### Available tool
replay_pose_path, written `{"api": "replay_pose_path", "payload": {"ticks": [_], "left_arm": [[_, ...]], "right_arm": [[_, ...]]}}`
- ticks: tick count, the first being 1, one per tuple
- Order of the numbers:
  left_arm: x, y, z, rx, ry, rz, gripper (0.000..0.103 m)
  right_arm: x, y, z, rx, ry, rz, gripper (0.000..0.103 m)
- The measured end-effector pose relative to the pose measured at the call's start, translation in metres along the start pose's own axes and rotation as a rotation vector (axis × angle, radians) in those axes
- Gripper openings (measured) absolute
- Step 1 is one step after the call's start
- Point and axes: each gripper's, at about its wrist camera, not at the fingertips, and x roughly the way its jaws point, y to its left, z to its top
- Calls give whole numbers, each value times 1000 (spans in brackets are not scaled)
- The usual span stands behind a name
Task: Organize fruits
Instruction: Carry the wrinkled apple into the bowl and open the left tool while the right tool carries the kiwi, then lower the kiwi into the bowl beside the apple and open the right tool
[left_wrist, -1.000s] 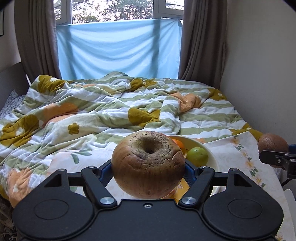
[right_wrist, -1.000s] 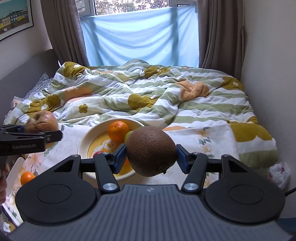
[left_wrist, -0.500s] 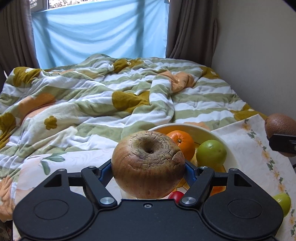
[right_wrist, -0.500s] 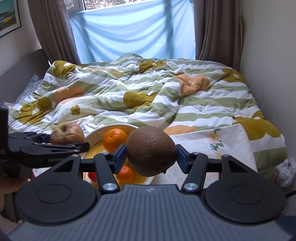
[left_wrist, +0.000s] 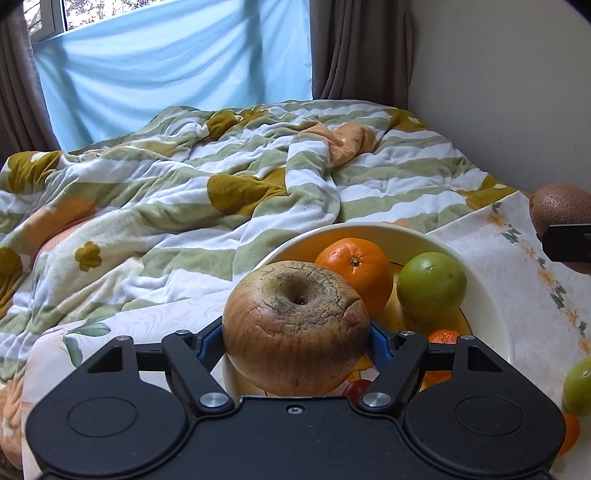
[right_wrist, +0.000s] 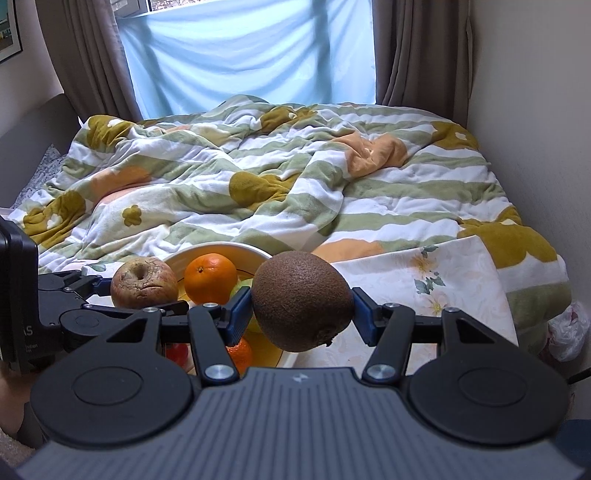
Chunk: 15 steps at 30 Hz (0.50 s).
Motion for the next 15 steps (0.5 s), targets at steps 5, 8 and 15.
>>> {"api": "replay_pose_path", "payload": {"ticks": [5, 8, 15], "left_arm": [[-8, -3, 1, 6, -30, 13, 98], [-18, 1, 3, -5, -56, 22, 103], [-48, 19, -3, -53, -62, 49, 103]], "right_arm": [[1, 0, 0, -1, 1, 1, 72], [1, 1, -1, -7, 1, 5, 72], [-1, 6, 0, -35, -4, 23, 72]]}}
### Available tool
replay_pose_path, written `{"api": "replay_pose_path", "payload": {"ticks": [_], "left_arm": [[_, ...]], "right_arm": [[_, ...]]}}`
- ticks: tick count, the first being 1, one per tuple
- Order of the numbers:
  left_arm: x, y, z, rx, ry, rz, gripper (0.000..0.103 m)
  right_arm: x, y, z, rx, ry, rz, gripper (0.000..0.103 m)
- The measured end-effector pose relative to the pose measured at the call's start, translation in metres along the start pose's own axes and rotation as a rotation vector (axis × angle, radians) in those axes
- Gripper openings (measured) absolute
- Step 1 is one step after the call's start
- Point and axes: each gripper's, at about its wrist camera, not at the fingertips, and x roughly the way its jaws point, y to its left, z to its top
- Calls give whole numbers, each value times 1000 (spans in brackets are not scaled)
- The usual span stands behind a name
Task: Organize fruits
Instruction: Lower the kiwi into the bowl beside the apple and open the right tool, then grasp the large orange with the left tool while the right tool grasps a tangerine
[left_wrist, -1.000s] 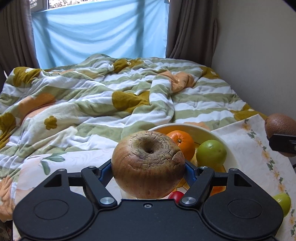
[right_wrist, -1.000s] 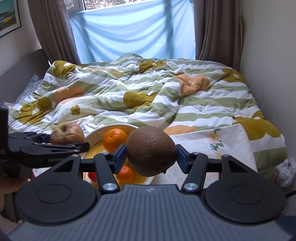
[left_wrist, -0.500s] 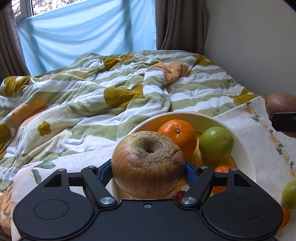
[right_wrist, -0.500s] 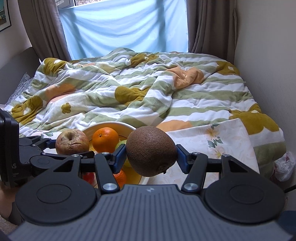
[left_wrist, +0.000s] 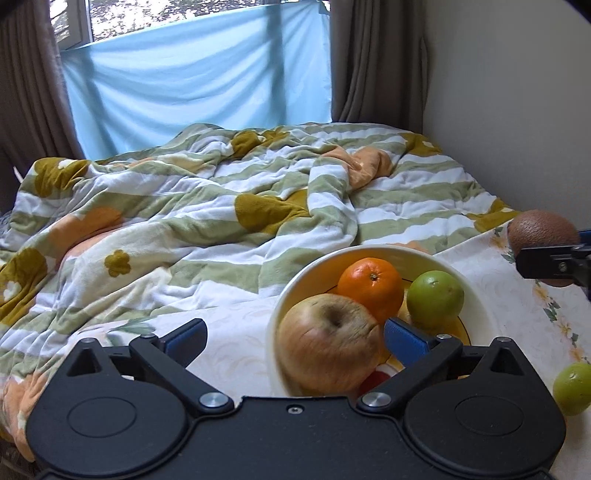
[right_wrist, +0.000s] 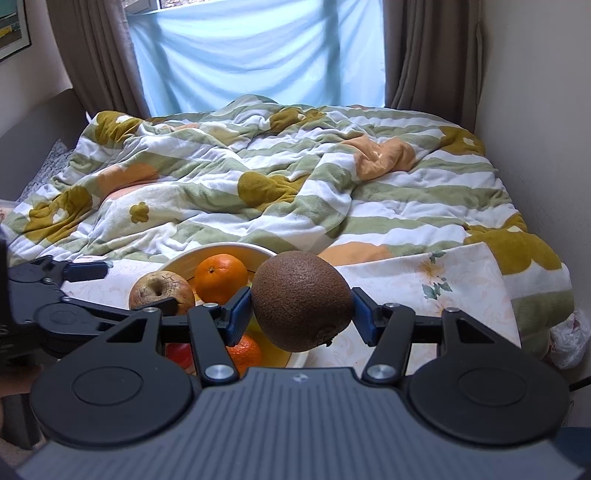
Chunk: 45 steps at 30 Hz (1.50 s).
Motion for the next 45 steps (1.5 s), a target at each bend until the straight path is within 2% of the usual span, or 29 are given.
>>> {"api": "replay_pose_path", "payload": {"ticks": [5, 15, 28, 31, 33, 45], "left_arm": [[-21, 15, -10, -59, 10, 3, 103], [-52, 31, -33, -93, 11, 57, 103], [-61, 38, -52, -115, 20, 79, 103], [-64, 35, -53, -113, 19, 88, 103], [-69, 34, -55, -110, 15, 93, 103], [-103, 15, -58, -123, -24, 127, 103]], "right_arm": [[5, 10, 2, -48, 8, 28, 72], [39, 55, -10, -234, 84, 86, 72], [72, 89, -28, -382, 127, 41, 73], [67, 94, -30, -410, 78, 20, 85], [62, 95, -32, -411, 63, 4, 99], [19, 67, -31, -294, 27, 39, 101]]}}
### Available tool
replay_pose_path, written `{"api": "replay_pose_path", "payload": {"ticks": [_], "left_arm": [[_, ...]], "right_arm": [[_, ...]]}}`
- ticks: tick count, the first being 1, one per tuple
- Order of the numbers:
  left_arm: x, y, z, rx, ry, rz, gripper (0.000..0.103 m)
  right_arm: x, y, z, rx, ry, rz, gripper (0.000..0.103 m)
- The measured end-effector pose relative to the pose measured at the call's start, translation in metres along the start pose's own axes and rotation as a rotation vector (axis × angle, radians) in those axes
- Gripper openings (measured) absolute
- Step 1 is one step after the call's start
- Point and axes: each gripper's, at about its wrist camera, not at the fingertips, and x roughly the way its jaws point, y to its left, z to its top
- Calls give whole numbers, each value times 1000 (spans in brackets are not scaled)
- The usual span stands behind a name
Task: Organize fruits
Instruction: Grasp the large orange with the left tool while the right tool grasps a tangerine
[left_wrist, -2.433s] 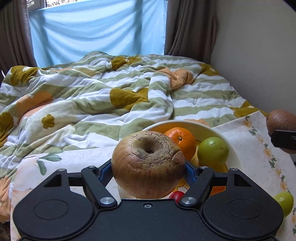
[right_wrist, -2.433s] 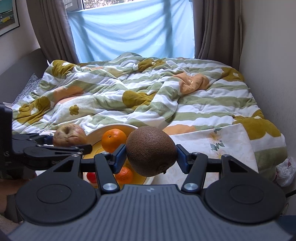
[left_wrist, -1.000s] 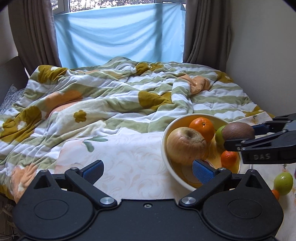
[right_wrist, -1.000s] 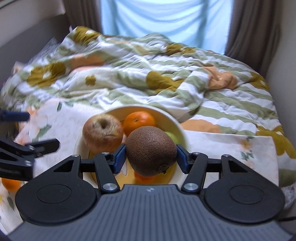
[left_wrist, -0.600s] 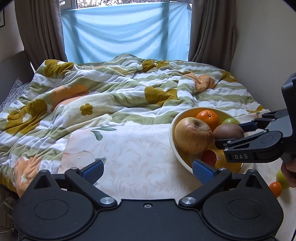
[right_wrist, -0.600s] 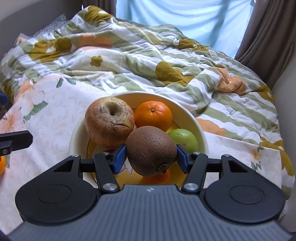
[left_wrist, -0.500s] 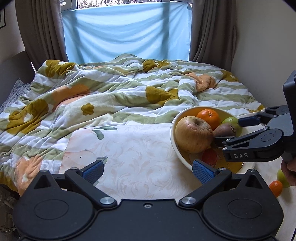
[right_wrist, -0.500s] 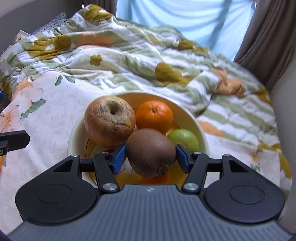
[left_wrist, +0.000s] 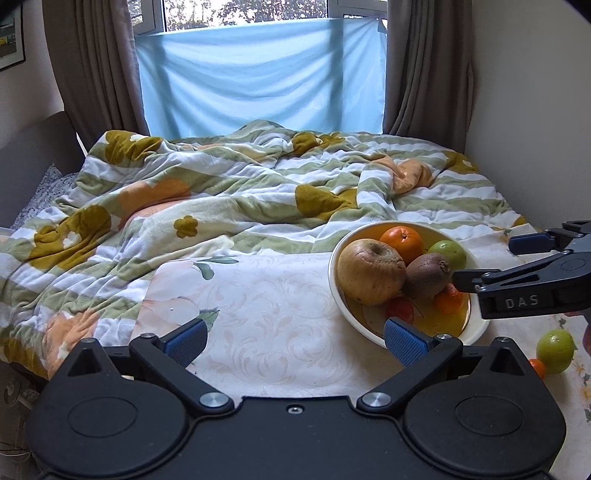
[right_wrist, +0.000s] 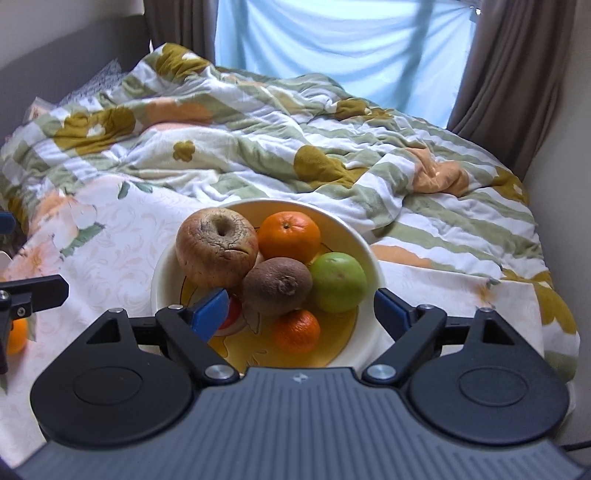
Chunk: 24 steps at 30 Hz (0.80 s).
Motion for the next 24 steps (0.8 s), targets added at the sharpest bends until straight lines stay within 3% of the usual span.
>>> {"api": "replay_pose_path", "payload": {"ticks": [13, 24], "left_arm": [[-75, -19, -15, -42, -96, 41, 103], [-127, -23, -49, -69, -168, 118, 103]], "right_arm": [[-97, -30, -23, 90, -78, 8, 101], [-161, -59, -70, 178, -90, -8, 101]]}}
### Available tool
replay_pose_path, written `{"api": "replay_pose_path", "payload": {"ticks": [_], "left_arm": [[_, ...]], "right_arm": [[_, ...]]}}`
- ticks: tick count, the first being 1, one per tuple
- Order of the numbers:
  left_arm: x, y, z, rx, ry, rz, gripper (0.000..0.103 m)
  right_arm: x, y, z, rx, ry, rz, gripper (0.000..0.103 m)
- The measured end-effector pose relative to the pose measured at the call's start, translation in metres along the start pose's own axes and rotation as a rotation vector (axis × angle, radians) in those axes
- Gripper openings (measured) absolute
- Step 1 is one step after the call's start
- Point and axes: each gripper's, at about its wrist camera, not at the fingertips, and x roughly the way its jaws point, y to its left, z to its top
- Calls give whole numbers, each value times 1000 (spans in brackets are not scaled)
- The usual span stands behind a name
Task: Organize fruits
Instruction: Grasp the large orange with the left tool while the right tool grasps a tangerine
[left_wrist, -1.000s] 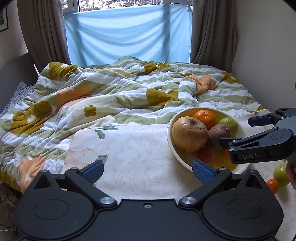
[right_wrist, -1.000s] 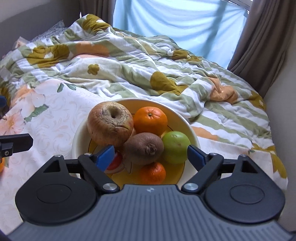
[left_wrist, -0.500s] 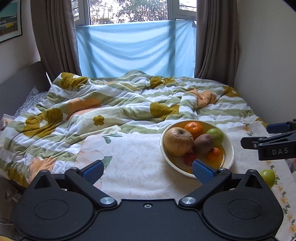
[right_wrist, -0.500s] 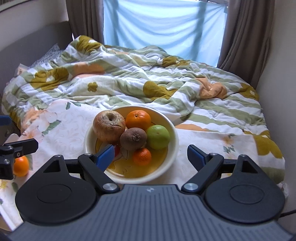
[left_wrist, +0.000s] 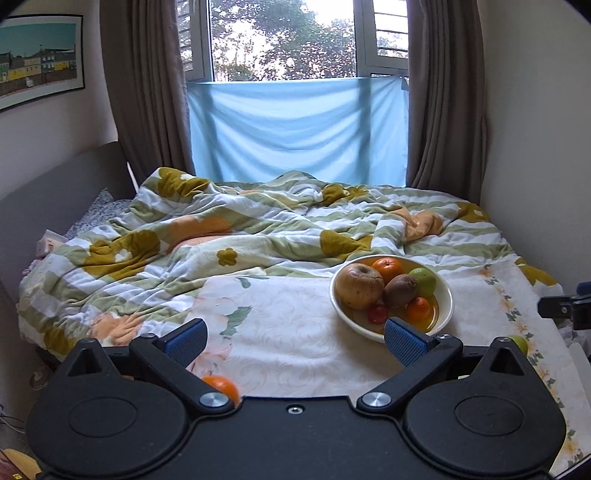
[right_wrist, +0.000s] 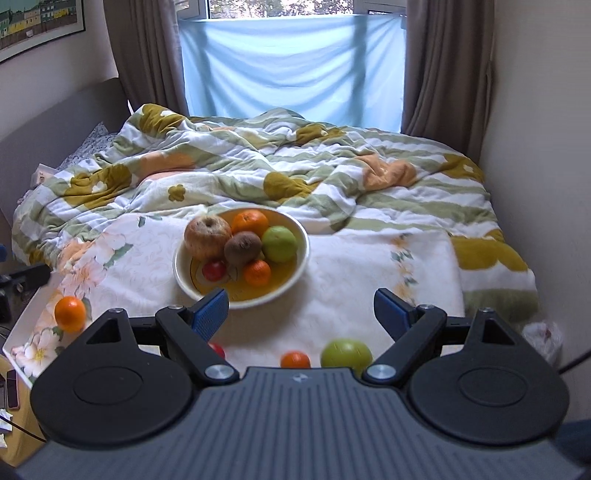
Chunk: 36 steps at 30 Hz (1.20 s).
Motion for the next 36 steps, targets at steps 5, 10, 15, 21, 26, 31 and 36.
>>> {"api": "replay_pose_path", "payload": {"ticks": [5, 10, 15, 21, 26, 31, 36], "left_arm": [[-3, 11, -16, -3, 24, 19, 103], [7, 25, -32, -19, 73, 41, 103], [31, 42, -48, -34, 116, 61, 103], [71, 66, -62, -55, 168, 92, 103], [98, 82, -69, -79, 204, 85, 100], [119, 93, -71, -85, 239, 45, 93], [132, 97, -72, -98, 277, 7, 81]], "right_arm": [[-8, -6, -25, 10, 23, -8, 101], [-5, -3, -47, 36, 59, -15, 101], [9, 3, -64, 70, 99, -32, 101], [38, 7, -82, 164, 133, -76, 101], [64, 12, -92, 214, 158, -112, 99], [83, 18, -98, 247, 187, -130, 97], [93, 25, -98, 237, 199, -145, 94]]}}
